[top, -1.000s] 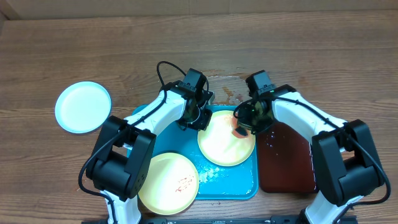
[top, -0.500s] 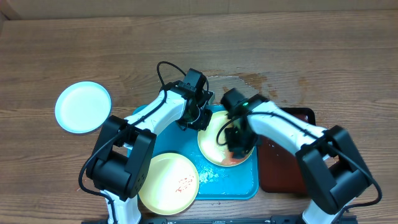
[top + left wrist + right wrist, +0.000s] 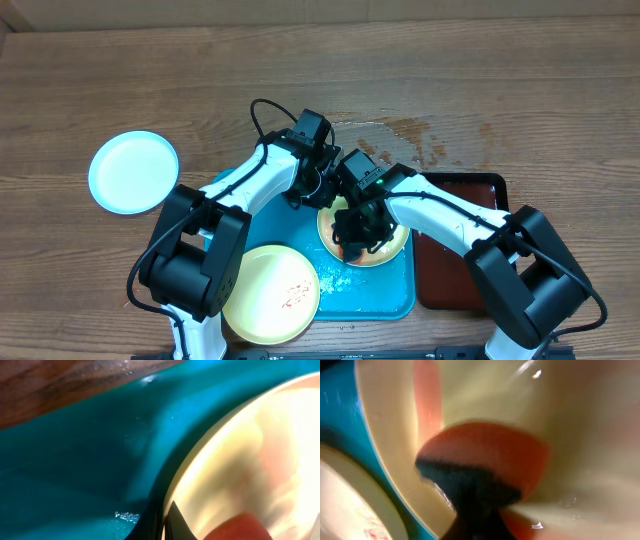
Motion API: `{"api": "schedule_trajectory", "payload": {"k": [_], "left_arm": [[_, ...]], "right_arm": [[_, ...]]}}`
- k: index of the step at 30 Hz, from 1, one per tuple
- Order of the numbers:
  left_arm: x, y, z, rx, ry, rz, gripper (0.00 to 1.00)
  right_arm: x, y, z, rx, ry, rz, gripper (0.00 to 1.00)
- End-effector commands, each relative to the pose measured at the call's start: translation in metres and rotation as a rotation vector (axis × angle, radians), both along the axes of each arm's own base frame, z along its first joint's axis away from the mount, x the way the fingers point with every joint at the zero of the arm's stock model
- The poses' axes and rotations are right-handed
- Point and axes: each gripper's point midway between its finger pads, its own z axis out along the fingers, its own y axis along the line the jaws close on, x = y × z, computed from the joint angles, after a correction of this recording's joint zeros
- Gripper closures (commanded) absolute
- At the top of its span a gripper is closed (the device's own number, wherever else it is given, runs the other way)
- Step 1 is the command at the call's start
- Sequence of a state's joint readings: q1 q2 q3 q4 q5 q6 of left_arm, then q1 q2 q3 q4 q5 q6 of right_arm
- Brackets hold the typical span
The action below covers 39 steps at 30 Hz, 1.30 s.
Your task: Clean dirty plates on tray and stack at the side
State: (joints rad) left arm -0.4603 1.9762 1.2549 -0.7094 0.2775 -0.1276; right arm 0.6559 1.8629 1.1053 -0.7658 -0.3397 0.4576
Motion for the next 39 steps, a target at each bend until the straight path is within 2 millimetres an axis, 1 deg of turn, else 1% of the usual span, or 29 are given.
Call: {"api": "schedule_trajectory", "payload": {"k": [1,2,7,9,12,16,19,21,24,26,28,30,31,32,35,37,38,39], "left_arm": [[-0.024,0.013,-0.034,0.098,0.082,-0.031,0.96],[-0.025,0.013,-0.034,0.099,0.085,-0.031,0.96],[-0.025,0.014,-0.034,0.102,0.084,-0.031,0.96],[-0.025,0.014,-0.034,0.103,0.084,-0.032,0.96],[-0.025,0.014,-0.034,0.103,0.085,-0.031,0.96],[-0.025,0.014,-0.034,0.102,0.084,-0.031,0.96],[-0.025,0.014,-0.034,0.102,0.084,-0.031,0.96],[-0.025,0.014,-0.034,0.102,0.084,-0.029,0.96],[-0.024,0.015,-0.034,0.102,0.084,-0.028,0.96],[-0.024,0.015,-0.034,0.102,0.085,-0.027,0.96],[-0.024,0.015,-0.034,0.102,0.086,-0.019,0.96],[-0.024,0.015,-0.034,0.101,0.086,-0.012,0.96],[-0.024,0.014,-0.034,0.101,0.086,-0.012,0.96],[-0.023,0.014,-0.034,0.101,0.085,-0.012,0.96],[-0.023,0.014,-0.034,0.100,0.084,-0.013,0.96],[-0.023,0.014,-0.034,0.100,0.084,-0.013,0.96],[-0.023,0.014,-0.034,0.100,0.084,-0.014,0.96],[-0.023,0.014,-0.034,0.100,0.084,-0.014,0.96]], "right_arm": [[0.047,-0.017,-0.001,-0.016,-0.037,-0.280,0.96],[0.060,-0.023,0.001,-0.003,-0.041,-0.357,0.96],[0.081,-0.052,-0.002,-0.064,-0.055,-0.541,0.96],[0.084,-0.061,-0.004,-0.095,-0.062,-0.581,0.96],[0.079,-0.074,-0.007,-0.154,-0.047,-0.603,0.96],[0.055,-0.097,-0.011,-0.291,0.001,-0.591,0.96],[0.042,-0.115,-0.012,-0.387,0.014,-0.559,0.96],[0.039,-0.116,-0.012,-0.390,0.016,-0.494,0.96],[0.036,-0.108,-0.011,-0.339,0.016,-0.356,0.96],[0.035,-0.097,-0.011,-0.281,0.012,-0.260,0.96],[0.033,-0.079,-0.008,-0.188,0.010,-0.163,0.96],[0.031,-0.056,-0.003,-0.076,0.001,-0.078,0.96],[0.031,-0.051,-0.001,-0.053,-0.002,-0.069,0.96],[0.032,-0.041,0.002,-0.012,-0.011,-0.059,0.96],[0.038,-0.027,0.011,0.068,-0.035,-0.053,0.96],[0.043,-0.020,0.020,0.118,-0.056,-0.053,0.96],[0.051,-0.018,0.029,0.148,-0.081,-0.060,0.96],[0.055,-0.018,0.033,0.151,-0.094,-0.069,0.96]]}}
